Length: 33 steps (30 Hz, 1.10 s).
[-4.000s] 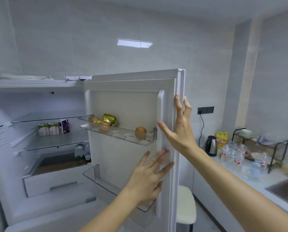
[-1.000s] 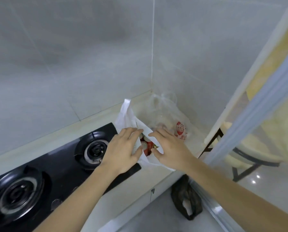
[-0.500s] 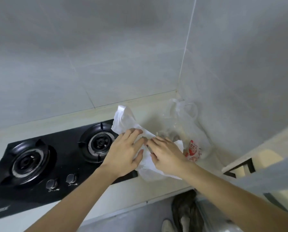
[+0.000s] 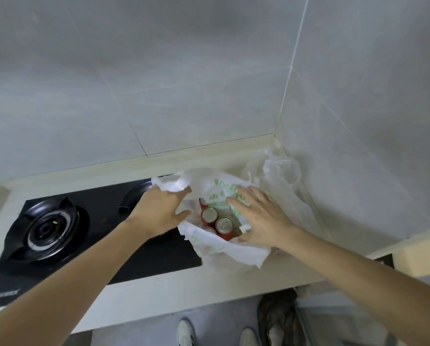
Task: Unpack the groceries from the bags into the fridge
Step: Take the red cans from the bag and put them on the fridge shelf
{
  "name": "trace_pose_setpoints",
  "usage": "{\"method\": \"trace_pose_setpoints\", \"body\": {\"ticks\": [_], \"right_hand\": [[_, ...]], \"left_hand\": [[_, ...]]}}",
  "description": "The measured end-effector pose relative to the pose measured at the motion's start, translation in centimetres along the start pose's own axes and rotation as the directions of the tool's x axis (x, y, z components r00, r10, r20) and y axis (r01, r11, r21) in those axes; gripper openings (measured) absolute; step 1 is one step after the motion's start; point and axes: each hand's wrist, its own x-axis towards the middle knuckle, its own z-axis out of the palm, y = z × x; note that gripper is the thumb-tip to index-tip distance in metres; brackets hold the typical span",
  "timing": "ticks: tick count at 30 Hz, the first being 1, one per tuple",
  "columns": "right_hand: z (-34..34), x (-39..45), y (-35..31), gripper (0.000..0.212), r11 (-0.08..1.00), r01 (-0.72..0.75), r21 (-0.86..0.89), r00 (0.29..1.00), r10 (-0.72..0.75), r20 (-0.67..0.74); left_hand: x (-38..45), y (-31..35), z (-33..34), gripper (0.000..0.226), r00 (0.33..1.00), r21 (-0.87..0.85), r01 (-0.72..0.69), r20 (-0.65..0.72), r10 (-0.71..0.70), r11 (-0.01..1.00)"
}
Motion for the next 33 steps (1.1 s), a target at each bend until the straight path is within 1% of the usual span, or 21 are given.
{"method": "trace_pose_setpoints", "body": {"ticks": [1,2,4,6,8,10,12,15,17,19,20,21,22,24,25,27,29,31,33], "right_hand": [[-0.1,0.2,0.5,0.113,0.999,-0.029,-0.013,0.999,0.029,0.024],[-0.1,0.3,0.9,0.115,0.998,-0.05,-0.028,0.998,0.051,0.036],[0.0,0.8,1.8,0.115,0.996,-0.08,-0.034,0.995,0.082,0.051],[0.5,1.2,2.5,0.117,0.996,-0.09,-0.019,0.993,0.091,0.073],[1.0,1.6,3.0,0.117,0.996,-0.086,-0.018,0.992,0.087,0.087],[1.3,2.1,3.3,0.115,0.997,-0.077,-0.003,0.993,0.077,0.085],[1.7,2.6,3.6,0.117,0.998,-0.07,0.011,0.993,0.068,0.091],[3.0,3.6,4.0,0.123,0.998,-0.058,-0.026,0.991,0.06,0.115],[3.9,4.2,4.0,0.127,0.996,-0.041,-0.075,0.99,0.051,0.129],[4.5,4.8,3.8,0.128,0.997,-0.021,-0.08,0.989,0.032,0.144],[4.5,5.0,3.6,0.126,0.998,-0.011,-0.059,0.99,0.02,0.139],[4.4,5.2,3.4,0.121,1.0,0.005,-0.024,0.994,-0.002,0.113],[4.2,5.4,3.2,0.113,0.999,0.035,0.012,0.997,-0.035,0.064],[3.8,5.4,2.9,0.095,0.99,0.125,0.061,0.991,-0.121,-0.063],[3.5,5.4,2.8,0.087,0.982,0.169,0.088,0.98,-0.157,-0.124],[2.9,5.4,2.5,0.076,0.966,0.224,0.131,0.96,-0.196,-0.2],[2.4,5.7,2.0,0.074,0.961,0.245,0.132,0.954,-0.215,-0.21],[2.2,6.3,1.4,0.074,0.956,0.268,0.123,0.952,-0.242,-0.189],[2.3,7.0,0.7,0.072,0.943,0.309,0.127,0.942,-0.285,-0.176]], "left_hand": [[-0.1,-0.7,0.0,0.056,1.0,-0.01,-0.019,-0.015,0.019,1.0],[-0.2,-1.4,0.0,0.056,0.999,-0.04,-0.036,-0.041,0.035,0.999],[-0.2,-3.0,0.1,0.058,0.997,-0.091,-0.058,-0.058,0.053,0.994],[-0.3,-4.8,0.3,0.069,0.998,-0.087,-0.054,-0.046,0.05,0.995],[-0.2,-6.3,0.6,0.085,0.999,-0.106,-0.015,-0.039,0.011,0.994],[-0.1,-7.1,1.2,0.102,0.999,-0.119,0.041,-0.002,-0.041,0.992],[0.1,-7.6,2.1,0.109,0.995,-0.104,0.085,0.065,-0.078,0.991],[0.5,-8.0,4.7,0.117,0.986,-0.186,0.117,0.142,-0.091,0.976],[1.0,-8.0,6.5,0.117,0.979,-0.247,0.14,0.181,-0.096,0.959],[1.6,-7.8,8.0,0.113,0.973,-0.293,0.141,0.219,-0.078,0.946],[1.8,-7.6,8.5,0.108,0.971,-0.295,0.134,0.231,-0.065,0.946],[2.1,-7.5,8.7,0.097,0.972,-0.261,0.113,0.227,-0.053,0.959],[2.2,-7.4,8.8,0.081,0.983,-0.193,0.063,0.183,-0.027,0.979],[1.9,-6.9,8.4,0.052,0.998,-0.057,-0.055,0.004,0.056,0.997],[1.4,-6.7,8.2,0.046,0.988,-0.025,-0.122,-0.1,0.119,0.992],[0.2,-6.3,7.5,0.04,0.916,0.028,-0.28,-0.293,0.275,0.96],[-0.3,-5.7,6.9,0.047,0.846,0.08,-0.371,-0.382,0.372,0.925],[0.4,-5.0,6.1,0.058,0.807,0.112,-0.414,-0.413,0.422,0.903],[1.6,-4.2,5.4,0.066,0.787,0.129,-0.453,-0.407,0.464,0.882]]}}
